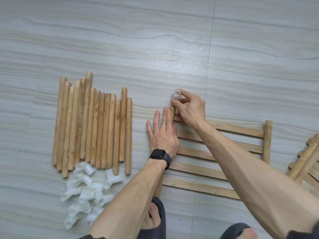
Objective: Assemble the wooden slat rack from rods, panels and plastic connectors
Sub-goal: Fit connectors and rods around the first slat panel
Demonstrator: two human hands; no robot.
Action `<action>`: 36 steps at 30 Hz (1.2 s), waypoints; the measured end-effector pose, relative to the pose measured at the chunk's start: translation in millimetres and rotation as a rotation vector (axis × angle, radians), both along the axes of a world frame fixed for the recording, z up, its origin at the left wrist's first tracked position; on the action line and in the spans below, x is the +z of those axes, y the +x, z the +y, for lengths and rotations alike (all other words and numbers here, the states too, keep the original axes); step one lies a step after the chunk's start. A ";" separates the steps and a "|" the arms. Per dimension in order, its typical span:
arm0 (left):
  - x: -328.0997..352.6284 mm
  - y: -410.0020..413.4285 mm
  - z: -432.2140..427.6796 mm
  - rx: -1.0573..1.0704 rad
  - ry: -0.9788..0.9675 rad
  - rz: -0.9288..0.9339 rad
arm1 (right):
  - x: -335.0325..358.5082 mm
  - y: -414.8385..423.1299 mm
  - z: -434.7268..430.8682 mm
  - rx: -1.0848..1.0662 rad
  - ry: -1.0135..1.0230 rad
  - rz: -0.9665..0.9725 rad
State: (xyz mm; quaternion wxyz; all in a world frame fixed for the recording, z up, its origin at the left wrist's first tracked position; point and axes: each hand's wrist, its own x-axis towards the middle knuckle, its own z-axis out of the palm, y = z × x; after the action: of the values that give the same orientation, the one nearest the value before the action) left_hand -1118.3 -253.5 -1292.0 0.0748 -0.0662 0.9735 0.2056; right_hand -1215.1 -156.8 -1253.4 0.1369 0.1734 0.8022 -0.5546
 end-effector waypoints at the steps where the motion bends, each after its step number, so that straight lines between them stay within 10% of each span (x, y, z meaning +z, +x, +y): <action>1: -0.2 0.4 0.2 0.000 -0.004 0.006 | 0.4 0.9 -0.6 0.014 0.038 0.030; 12: -0.7 2.8 -0.2 0.001 0.030 0.009 | -3.9 16.4 -9.1 0.118 0.390 0.270; 36: -4.9 3.4 -0.3 -0.004 0.013 0.011 | 28.5 -54.2 2.3 0.667 0.469 -0.157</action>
State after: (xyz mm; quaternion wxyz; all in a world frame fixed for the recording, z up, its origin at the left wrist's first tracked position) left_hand -1114.9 -253.8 -1296.9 0.0704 -0.0625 0.9727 0.2121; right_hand -1269.2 -154.5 -1224.9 0.3268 -0.0276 0.9061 -0.2673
